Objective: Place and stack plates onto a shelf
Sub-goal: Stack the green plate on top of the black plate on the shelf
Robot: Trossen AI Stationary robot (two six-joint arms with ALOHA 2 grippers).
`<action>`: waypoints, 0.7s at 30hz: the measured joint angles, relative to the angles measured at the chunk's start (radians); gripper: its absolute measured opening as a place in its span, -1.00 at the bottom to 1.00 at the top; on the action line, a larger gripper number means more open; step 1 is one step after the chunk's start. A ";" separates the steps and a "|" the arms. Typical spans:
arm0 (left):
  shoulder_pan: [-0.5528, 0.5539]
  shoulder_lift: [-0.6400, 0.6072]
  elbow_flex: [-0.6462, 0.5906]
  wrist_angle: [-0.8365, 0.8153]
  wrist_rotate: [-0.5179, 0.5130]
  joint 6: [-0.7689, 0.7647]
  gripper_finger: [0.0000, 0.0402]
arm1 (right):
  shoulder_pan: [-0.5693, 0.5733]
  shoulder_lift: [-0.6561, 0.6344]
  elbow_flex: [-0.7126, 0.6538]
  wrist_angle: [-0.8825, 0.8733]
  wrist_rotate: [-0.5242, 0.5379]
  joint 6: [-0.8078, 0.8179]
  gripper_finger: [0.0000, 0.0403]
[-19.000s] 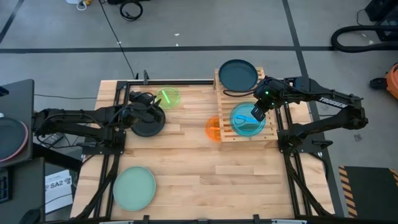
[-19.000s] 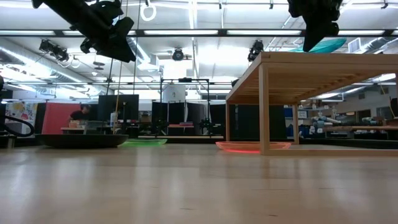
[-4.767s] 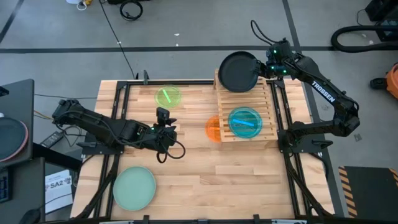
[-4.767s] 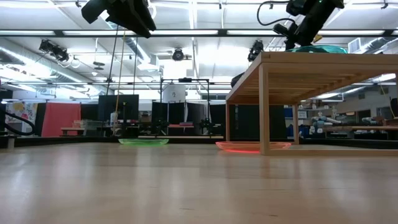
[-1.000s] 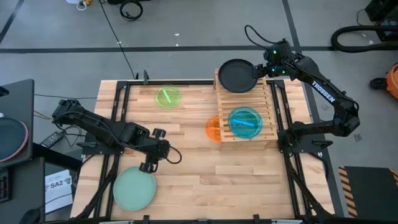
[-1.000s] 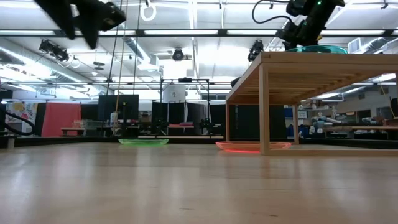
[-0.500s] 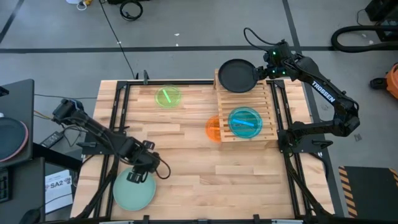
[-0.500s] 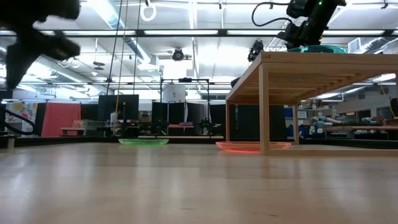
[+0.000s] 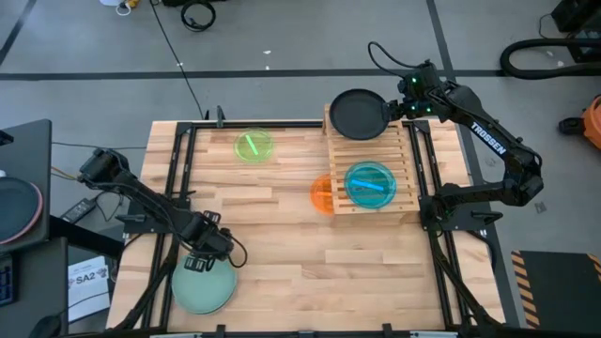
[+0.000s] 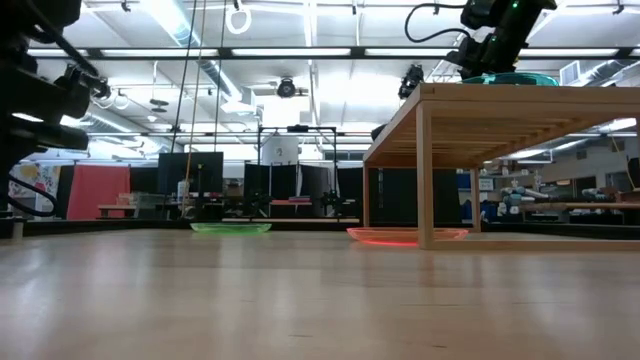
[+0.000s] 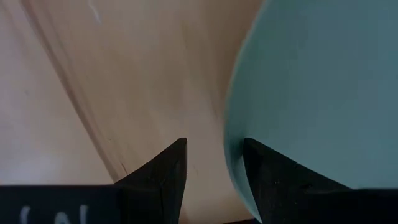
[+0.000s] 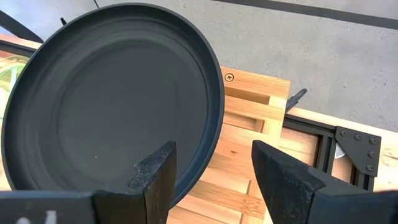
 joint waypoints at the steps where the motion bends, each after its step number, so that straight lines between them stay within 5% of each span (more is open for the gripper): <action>1: 0.000 0.000 -0.001 0.000 0.006 0.000 -0.18 | 0.000 0.000 0.000 0.000 0.000 0.000 0.06; 21: 0.001 -0.001 0.002 0.006 0.017 0.001 -0.86 | 0.000 0.000 0.000 0.000 0.000 0.000 0.06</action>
